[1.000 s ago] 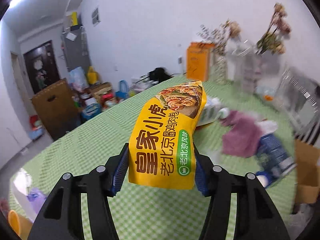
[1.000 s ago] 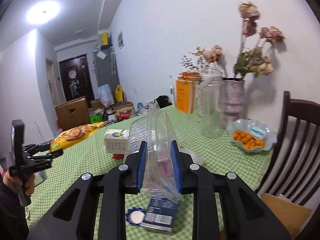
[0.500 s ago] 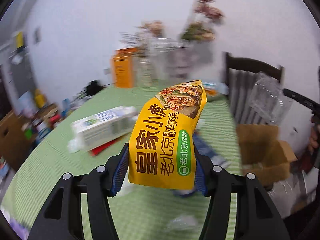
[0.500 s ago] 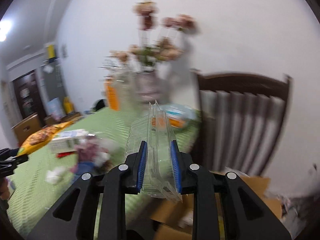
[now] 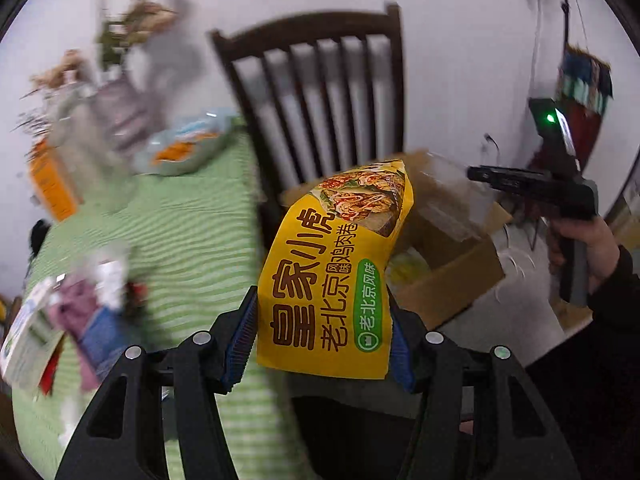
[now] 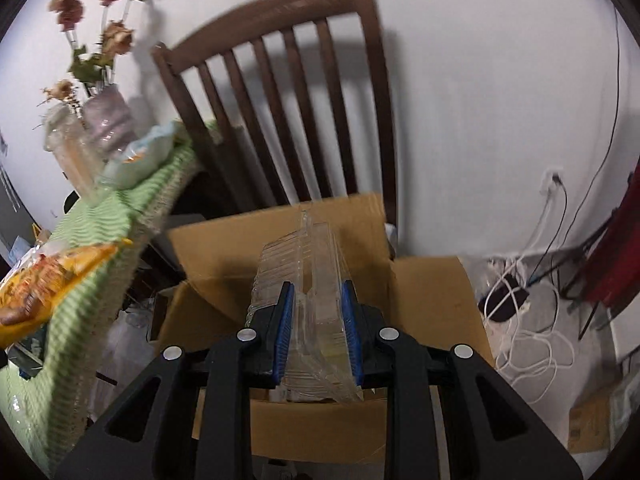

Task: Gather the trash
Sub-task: 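Lift and carry the snack bag and plastic container over the cardboard box, then open the left tool releasing the snack bag while the right tool releases the container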

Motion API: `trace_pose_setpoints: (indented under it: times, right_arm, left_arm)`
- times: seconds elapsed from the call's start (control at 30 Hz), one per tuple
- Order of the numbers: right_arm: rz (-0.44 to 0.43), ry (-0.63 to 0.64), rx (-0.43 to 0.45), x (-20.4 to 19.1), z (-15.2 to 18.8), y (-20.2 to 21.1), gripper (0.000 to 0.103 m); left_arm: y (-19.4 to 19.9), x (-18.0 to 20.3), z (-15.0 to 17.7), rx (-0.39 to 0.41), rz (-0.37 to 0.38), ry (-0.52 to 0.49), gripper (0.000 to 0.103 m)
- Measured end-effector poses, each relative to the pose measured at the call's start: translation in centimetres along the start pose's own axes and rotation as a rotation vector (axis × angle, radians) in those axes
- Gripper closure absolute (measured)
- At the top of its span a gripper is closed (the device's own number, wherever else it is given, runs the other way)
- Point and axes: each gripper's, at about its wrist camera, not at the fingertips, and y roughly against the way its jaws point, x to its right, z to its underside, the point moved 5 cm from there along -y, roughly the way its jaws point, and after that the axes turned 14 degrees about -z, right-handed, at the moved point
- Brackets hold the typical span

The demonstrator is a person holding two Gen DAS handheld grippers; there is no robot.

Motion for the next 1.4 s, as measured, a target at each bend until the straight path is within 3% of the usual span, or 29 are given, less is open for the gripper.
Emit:
trace_pose_setpoints:
  times: [0.27,0.37,0.4,0.7,0.83,0.9,0.97,1.17,1.4]
  right_arm:
    - [0.021,-0.025,-0.052,2.7,1.0,-3.7,0.077]
    - [0.024,-0.026,-0.062,3.3,1.6,-4.6,0.066]
    - [0.028,-0.027,-0.056,3.6,1.7,-4.5,0.06]
    - [0.03,-0.078,-0.018,6.4,1.2,-2.8,0.059]
    - [0.026,-0.1,-0.012,7.1,1.1,-2.7,0.057]
    - [0.022,-0.105,-0.015,7.2,1.2,-2.8,0.057]
    - [0.016,-0.106,-0.015,7.2,1.3,-2.9,0.057]
    - [0.014,-0.116,-0.012,7.3,1.3,-2.9,0.056]
    - [0.002,-0.093,-0.01,6.5,1.0,-2.7,0.056]
  left_arm:
    - [-9.0,6.4,-1.0,-0.185,0.053,-0.163,0.048]
    - [-12.1,8.6,-1.4,-0.236,0.064,-0.246,0.048]
    - [-13.0,9.3,-1.6,-0.246,0.063,-0.276,0.048]
    - [-20.4,15.8,-0.8,-0.35,0.105,-0.468,0.047]
    - [-24.0,16.3,0.3,-0.454,0.072,-0.516,0.04]
    - [-24.6,15.8,0.2,-0.497,0.096,-0.501,0.037]
    - [-24.8,14.5,-0.4,-0.483,0.045,-0.494,0.037]
    - [-24.9,11.8,-0.5,-0.496,0.028,-0.493,0.032]
    - [-24.5,13.5,-0.8,-0.5,0.021,-0.469,0.027]
